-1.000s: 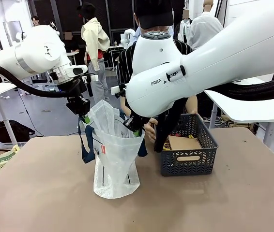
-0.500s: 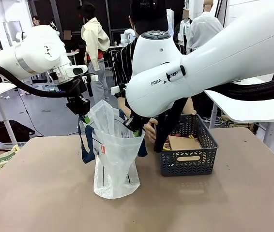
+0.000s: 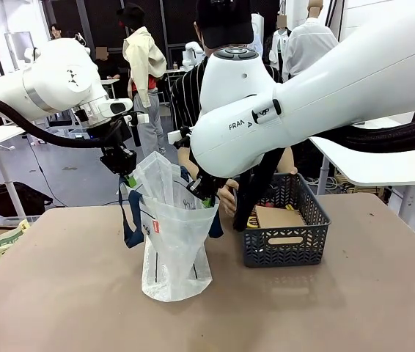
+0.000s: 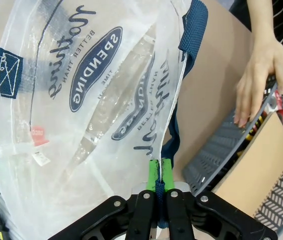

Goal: Transfer purchased items from the store into the shopping bag.
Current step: Move the Reusable shopping bag to the right side of the table.

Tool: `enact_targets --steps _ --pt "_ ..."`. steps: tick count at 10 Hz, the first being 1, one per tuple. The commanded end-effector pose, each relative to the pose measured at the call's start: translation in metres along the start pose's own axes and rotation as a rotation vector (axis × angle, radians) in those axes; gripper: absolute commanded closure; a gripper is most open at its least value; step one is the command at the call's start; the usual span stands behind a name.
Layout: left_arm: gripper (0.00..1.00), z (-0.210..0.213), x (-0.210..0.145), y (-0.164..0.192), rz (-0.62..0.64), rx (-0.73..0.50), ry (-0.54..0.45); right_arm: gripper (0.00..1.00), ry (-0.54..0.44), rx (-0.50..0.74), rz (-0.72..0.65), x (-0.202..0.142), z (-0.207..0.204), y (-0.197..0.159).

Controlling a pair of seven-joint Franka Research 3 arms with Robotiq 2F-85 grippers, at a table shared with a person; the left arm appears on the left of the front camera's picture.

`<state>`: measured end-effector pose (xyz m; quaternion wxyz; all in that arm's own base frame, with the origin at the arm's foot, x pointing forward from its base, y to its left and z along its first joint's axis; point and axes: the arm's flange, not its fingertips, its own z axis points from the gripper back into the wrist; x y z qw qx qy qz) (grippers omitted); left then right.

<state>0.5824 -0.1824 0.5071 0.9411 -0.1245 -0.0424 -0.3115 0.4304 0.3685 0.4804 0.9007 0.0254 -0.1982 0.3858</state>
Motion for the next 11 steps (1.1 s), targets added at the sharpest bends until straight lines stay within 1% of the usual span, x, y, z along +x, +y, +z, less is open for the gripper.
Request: enact_targets --steps 1,11 --pt "1.0 0.0019 -0.0019 0.0003 0.005 0.001 -0.007 1.0 -0.001 -0.002 0.0 -0.0006 0.0009 -0.0002" --pt "1.0 0.0019 -0.0019 0.0003 0.005 0.001 -0.007 1.0 -0.001 -0.002 0.0 -0.0006 0.0009 -0.0002"
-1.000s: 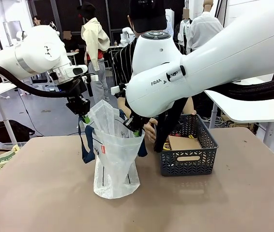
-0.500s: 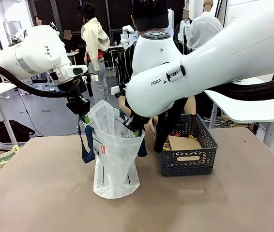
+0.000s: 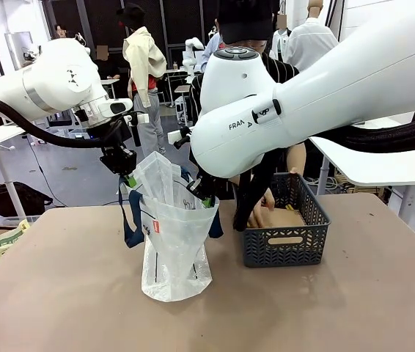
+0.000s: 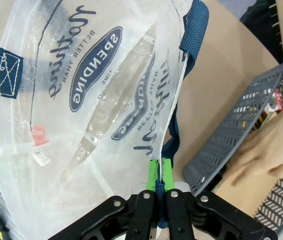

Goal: Transfer purchased items from the store into the shopping bag.
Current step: Move the Reusable shopping bag to the right side of the table.

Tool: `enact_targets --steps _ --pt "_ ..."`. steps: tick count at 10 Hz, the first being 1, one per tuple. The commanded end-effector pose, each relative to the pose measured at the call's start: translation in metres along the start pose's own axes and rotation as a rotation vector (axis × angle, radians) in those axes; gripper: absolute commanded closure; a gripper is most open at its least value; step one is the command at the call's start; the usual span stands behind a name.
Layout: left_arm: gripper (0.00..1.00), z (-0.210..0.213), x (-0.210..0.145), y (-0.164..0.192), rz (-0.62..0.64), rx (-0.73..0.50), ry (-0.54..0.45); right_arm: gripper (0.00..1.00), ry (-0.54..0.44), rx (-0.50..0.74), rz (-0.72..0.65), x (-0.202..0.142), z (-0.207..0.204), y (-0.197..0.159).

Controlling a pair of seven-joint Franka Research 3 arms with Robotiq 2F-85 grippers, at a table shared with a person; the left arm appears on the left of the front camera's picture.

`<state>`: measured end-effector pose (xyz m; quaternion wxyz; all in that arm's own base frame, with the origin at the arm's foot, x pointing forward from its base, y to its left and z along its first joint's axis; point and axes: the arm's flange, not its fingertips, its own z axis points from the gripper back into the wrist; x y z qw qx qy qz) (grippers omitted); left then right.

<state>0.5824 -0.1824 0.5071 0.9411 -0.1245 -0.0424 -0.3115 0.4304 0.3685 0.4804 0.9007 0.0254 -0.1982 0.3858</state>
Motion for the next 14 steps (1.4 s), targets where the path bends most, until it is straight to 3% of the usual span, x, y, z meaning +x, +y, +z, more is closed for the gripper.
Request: enact_targets --steps 1,14 --pt "1.0 0.0019 -0.0019 0.0003 0.005 0.001 -0.007 1.0 -0.001 -0.002 0.0 -0.0006 0.0009 -0.0002" --pt "1.0 0.0019 -0.0019 0.0003 0.005 0.001 -0.007 1.0 -0.001 -0.002 0.0 -0.0006 0.0009 -0.0002"
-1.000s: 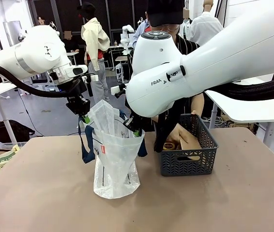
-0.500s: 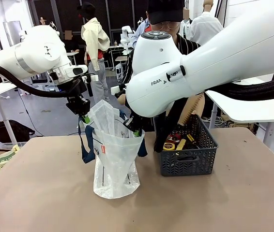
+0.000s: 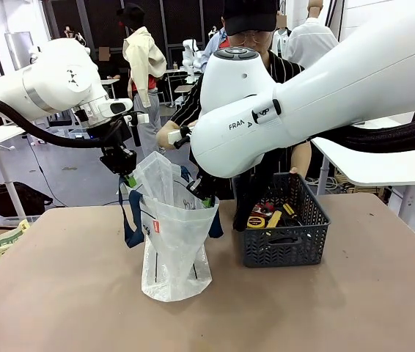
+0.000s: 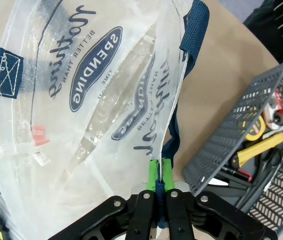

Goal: Transfer purchased items from the store into the shopping bag.
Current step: Move the Reusable shopping bag to the right side of the table.

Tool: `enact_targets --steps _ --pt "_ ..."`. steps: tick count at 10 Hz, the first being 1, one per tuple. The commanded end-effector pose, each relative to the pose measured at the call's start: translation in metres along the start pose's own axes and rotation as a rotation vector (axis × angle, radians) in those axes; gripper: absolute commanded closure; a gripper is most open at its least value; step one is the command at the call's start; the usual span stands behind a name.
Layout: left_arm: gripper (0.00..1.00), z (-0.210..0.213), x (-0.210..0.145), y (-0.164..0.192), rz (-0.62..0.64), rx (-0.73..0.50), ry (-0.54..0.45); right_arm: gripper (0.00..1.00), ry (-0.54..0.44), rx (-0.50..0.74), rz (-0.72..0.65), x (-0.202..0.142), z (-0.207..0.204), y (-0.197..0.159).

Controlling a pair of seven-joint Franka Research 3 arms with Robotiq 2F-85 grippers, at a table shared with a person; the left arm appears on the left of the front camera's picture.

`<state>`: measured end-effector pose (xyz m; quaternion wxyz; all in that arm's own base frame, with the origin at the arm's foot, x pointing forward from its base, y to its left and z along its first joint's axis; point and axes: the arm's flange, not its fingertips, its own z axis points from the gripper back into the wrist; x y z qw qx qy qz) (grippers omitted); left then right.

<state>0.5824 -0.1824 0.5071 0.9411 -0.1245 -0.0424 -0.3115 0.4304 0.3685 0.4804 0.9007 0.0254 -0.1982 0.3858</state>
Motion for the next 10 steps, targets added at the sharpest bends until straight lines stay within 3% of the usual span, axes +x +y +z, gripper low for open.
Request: enact_targets --steps 1,10 --pt "1.0 0.0019 -0.0019 0.0003 0.005 0.001 -0.007 1.0 -0.001 -0.002 0.0 -0.0006 0.0009 -0.0002" --pt "1.0 0.0019 -0.0019 0.0003 0.005 0.001 -0.007 1.0 -0.001 -0.002 0.0 -0.0006 0.0009 -0.0002"
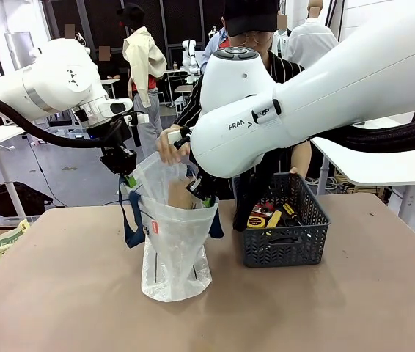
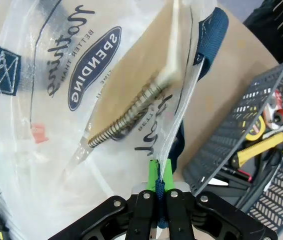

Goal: Transfer purchased items from the store into the shopping bag.
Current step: Move the Reusable shopping bag to the right side of the table.

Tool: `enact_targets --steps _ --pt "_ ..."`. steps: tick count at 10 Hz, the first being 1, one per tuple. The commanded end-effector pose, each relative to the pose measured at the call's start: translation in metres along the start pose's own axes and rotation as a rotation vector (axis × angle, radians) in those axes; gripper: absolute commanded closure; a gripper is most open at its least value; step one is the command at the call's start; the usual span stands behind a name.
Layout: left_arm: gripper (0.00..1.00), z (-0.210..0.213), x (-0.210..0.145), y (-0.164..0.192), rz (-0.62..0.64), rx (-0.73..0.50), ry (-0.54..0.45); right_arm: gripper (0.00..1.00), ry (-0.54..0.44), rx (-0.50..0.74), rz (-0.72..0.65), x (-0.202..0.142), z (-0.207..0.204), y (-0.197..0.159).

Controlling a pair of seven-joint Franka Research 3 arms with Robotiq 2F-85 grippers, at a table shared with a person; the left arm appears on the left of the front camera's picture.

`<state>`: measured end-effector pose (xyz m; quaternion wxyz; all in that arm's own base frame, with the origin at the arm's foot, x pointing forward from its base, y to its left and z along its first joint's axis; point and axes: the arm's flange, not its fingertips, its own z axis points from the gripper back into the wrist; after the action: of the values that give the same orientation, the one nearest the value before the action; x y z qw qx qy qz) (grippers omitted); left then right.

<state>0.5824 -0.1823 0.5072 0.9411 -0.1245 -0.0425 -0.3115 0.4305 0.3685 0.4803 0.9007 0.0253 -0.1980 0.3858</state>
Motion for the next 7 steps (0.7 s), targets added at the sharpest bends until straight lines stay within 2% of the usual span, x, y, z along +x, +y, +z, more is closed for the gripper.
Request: enact_targets --steps 1,7 --pt "1.0 0.0018 -0.0019 0.0003 0.005 0.001 -0.007 1.0 -0.001 -0.002 0.0 -0.0005 0.001 -0.0001" --pt "1.0 0.0018 -0.0019 0.0003 0.005 0.001 -0.007 1.0 -0.001 -0.002 0.0 -0.0005 0.001 -0.0001"
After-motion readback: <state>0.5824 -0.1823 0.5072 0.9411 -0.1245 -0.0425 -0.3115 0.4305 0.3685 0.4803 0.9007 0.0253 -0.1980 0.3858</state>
